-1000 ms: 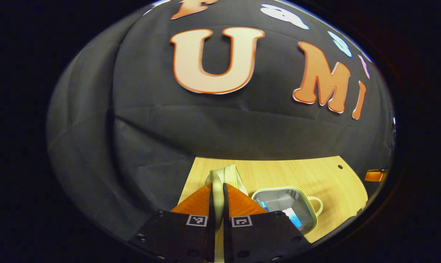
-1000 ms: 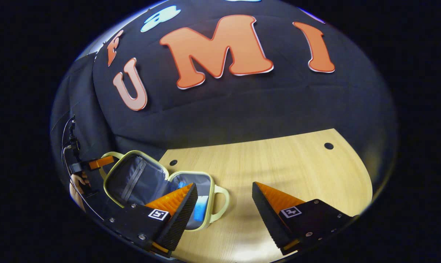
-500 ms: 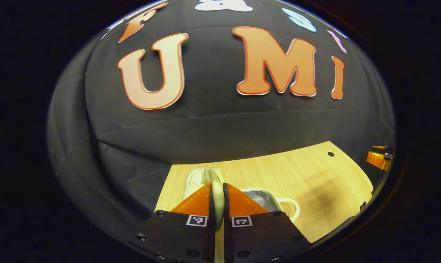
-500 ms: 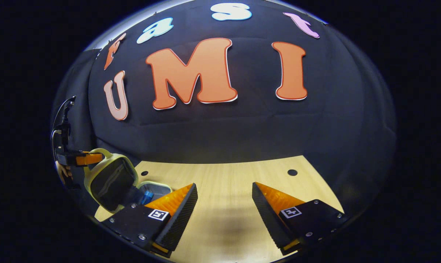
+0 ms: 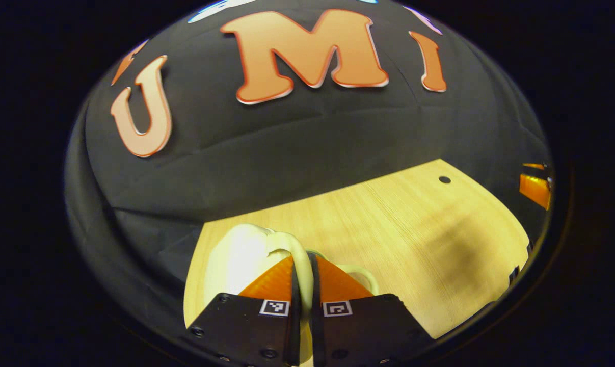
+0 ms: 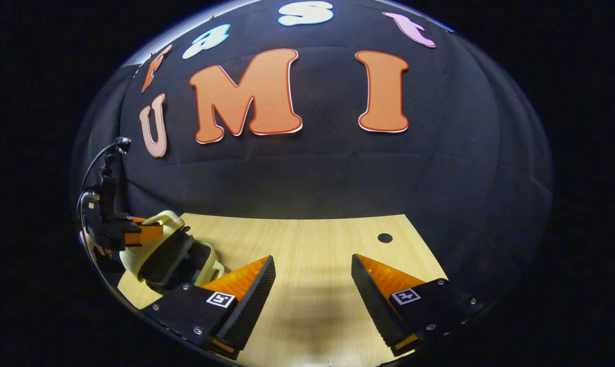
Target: First open the suitcase, pack the skin care products into it, and then close the suitcase.
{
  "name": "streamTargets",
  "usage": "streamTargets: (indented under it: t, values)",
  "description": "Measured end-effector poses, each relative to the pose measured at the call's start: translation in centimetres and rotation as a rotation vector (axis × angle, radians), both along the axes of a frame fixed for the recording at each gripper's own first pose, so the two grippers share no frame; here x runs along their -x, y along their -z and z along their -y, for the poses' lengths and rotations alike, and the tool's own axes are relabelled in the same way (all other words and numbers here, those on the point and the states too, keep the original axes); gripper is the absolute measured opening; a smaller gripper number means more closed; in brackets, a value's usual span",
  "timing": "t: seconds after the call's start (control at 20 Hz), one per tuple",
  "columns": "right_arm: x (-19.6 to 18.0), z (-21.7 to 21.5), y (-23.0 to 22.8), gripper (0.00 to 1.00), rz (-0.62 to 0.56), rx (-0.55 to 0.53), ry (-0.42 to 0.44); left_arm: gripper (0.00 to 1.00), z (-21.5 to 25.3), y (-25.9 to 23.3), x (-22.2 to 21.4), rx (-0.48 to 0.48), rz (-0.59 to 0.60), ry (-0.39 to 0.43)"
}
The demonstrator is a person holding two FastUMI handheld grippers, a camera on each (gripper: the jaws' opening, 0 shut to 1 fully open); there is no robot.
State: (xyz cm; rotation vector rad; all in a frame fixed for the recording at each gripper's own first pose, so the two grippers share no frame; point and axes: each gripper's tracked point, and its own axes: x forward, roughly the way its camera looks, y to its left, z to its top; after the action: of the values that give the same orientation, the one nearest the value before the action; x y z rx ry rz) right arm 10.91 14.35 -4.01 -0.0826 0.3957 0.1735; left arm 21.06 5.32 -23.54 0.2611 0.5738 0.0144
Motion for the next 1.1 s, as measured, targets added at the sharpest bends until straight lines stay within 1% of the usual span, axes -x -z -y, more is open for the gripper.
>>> streamTargets:
  t: [0.25, 0.35, 0.45, 0.55, 0.65, 0.75, 0.8, 0.85, 0.9, 0.95, 1.05, 1.1]
  values:
    - [-0.1, 3.1, 0.4, 0.95, -0.009, -0.002, 0.03, 0.1, 4.7, 7.6, -1.2, -0.065, -0.134, 0.043]
    - [-0.1, 4.4, 0.6, 0.95, -0.006, 0.011, 0.043, 0.1, 5.9, 10.6, -1.3, -0.079, -0.177, 0.036]
    - [0.1, 5.4, 0.7, 0.95, -0.007, 0.018, 0.051, 0.1, 5.3, 12.6, -1.6, -0.085, -0.211, 0.02]
    - [0.3, 6.1, 1.0, 0.95, -0.014, 0.025, 0.053, 0.1, 5.4, 14.1, -1.3, -0.09, -0.245, -0.001]
    - [0.5, 6.4, 1.2, 0.95, -0.024, 0.023, 0.049, 0.1, 5.4, 14.8, -1.6, -0.114, -0.252, -0.021]
    - [0.6, 6.6, 1.3, 0.95, -0.025, 0.022, 0.045, 0.17, 5.4, 14.8, -1.6, -0.131, -0.259, -0.034]
    - [0.6, 6.5, 1.3, 0.95, -0.023, 0.02, 0.042, 0.21, 5.0, 14.5, -1.3, -0.143, -0.25, -0.055]
    - [0.5, 6.4, 1.3, 0.95, -0.022, 0.015, 0.038, 0.36, 4.6, 13.8, -1.3, -0.14, -0.225, -0.071]
    - [0.5, 6.1, 1.2, 0.96, -0.019, 0.009, 0.031, 0.51, 4.7, 12.9, -1.4, -0.101, -0.189, -0.072]
    - [0.5, 5.8, 1.1, 0.96, -0.015, 0.004, 0.023, 0.67, 5.2, 11.6, -1.1, -0.04, -0.152, -0.07]
    - [0.5, 5.0, 0.9, 0.96, -0.006, 0.005, 0.01, 1.0, 6.1, 7.5, -0.7, 0.033, -0.042, -0.088]
    - [0.4, 4.5, 0.7, 0.96, 0.0, 0.006, 0.002, 0.99, 5.8, 5.1, -0.5, 0.056, 0.024, -0.099]
